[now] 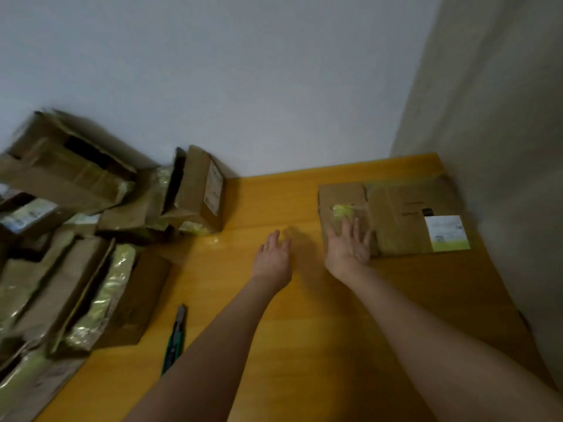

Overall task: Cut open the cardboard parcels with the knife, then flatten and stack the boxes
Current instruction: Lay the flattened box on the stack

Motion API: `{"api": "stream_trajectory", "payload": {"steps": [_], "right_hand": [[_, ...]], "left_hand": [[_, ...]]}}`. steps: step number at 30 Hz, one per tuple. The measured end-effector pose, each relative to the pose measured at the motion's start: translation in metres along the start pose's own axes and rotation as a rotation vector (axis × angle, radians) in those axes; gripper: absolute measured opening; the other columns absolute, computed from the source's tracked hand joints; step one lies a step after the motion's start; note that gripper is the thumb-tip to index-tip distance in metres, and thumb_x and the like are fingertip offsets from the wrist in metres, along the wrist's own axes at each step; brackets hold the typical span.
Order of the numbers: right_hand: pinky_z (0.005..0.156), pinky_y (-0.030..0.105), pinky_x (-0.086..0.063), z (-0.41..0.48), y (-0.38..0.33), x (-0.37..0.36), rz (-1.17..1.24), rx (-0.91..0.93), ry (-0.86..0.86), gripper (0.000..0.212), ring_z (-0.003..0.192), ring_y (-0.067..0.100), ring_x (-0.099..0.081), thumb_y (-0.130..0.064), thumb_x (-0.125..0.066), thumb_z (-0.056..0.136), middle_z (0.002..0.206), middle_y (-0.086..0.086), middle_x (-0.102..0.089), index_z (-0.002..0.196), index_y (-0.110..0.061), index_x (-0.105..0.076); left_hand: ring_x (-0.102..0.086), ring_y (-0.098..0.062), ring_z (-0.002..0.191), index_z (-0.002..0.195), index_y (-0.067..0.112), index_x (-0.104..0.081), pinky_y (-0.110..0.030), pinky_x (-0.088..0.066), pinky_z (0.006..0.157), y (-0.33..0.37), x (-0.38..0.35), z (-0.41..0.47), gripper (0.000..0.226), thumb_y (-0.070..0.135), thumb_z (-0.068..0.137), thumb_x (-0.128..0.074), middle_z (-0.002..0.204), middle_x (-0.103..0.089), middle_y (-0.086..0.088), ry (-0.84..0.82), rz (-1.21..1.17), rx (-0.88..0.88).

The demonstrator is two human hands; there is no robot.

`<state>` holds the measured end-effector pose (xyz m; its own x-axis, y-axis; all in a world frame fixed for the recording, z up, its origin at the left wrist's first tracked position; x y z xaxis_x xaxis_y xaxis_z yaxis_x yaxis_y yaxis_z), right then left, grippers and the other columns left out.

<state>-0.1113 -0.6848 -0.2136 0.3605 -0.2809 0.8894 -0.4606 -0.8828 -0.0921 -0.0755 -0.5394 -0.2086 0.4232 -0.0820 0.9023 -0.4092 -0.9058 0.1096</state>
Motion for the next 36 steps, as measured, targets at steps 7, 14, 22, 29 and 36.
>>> {"api": "stream_trajectory", "payload": {"steps": [7,14,22,29,36], "right_hand": [[0.119,0.049,-0.003,-0.052,-0.13,-0.025,0.04,0.149,0.018,0.067,0.148,0.033,0.005,-0.022,-0.051,0.095,0.16,0.008,0.003,0.152,-0.026,-0.015],[0.119,0.044,-0.011,-0.109,-0.24,-0.069,0.068,0.109,0.013,0.069,0.148,0.029,-0.001,-0.016,-0.052,0.093,0.158,0.008,-0.003,0.151,-0.025,-0.016],[0.092,0.032,-0.047,-0.168,-0.314,-0.099,0.098,0.02,-0.078,0.052,0.12,0.022,-0.053,-0.045,-0.041,0.096,0.136,0.004,-0.046,0.142,-0.023,-0.03],[0.07,0.031,-0.049,-0.198,-0.329,-0.143,0.006,-0.075,-0.197,0.096,0.097,0.02,-0.065,-0.055,-0.057,0.089,0.117,0.003,-0.063,0.153,-0.019,0.005],[0.068,0.03,-0.05,-0.202,-0.313,-0.154,0.084,-0.15,-0.15,0.088,0.104,0.021,-0.062,-0.04,-0.058,0.093,0.136,0.008,-0.05,0.152,-0.014,0.002]], "left_hand": [[-0.011,-0.028,0.148,0.152,0.013,-0.019,-0.037,-0.021,0.116,-0.106,0.002,-0.063,0.061,0.019,0.099,-0.048,0.161,0.001,-0.011,0.03,-0.052,0.066],[-0.019,-0.029,0.146,0.152,0.01,-0.019,-0.034,-0.021,0.116,-0.192,0.001,-0.126,0.061,0.017,0.098,-0.047,0.159,-0.008,-0.016,0.13,-0.061,-0.131],[-0.056,-0.032,0.117,0.134,0.008,-0.052,-0.041,-0.051,0.091,-0.252,0.042,-0.173,0.054,0.03,0.085,-0.059,0.13,-0.055,-0.016,0.495,-0.024,-0.344],[-0.022,-0.032,0.142,0.152,0.007,-0.009,-0.041,-0.034,0.111,-0.327,0.037,-0.178,0.094,0.046,0.087,-0.064,0.153,-0.021,-0.016,0.331,-0.072,0.13],[-0.023,-0.038,0.142,0.153,0.015,-0.003,-0.046,-0.036,0.108,-0.325,0.02,-0.17,0.101,0.051,0.084,-0.067,0.159,-0.008,-0.02,0.123,-0.058,0.232]]}}
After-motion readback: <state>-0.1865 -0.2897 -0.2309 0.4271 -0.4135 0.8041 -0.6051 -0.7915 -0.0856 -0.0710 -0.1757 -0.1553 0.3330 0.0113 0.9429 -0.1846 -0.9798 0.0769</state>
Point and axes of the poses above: each hand's wrist, its own z-axis towards the middle knuckle, its own x-axis out of the back of the hand, y = z × x, the point moved 5 cm from there along z, towards the middle knuckle
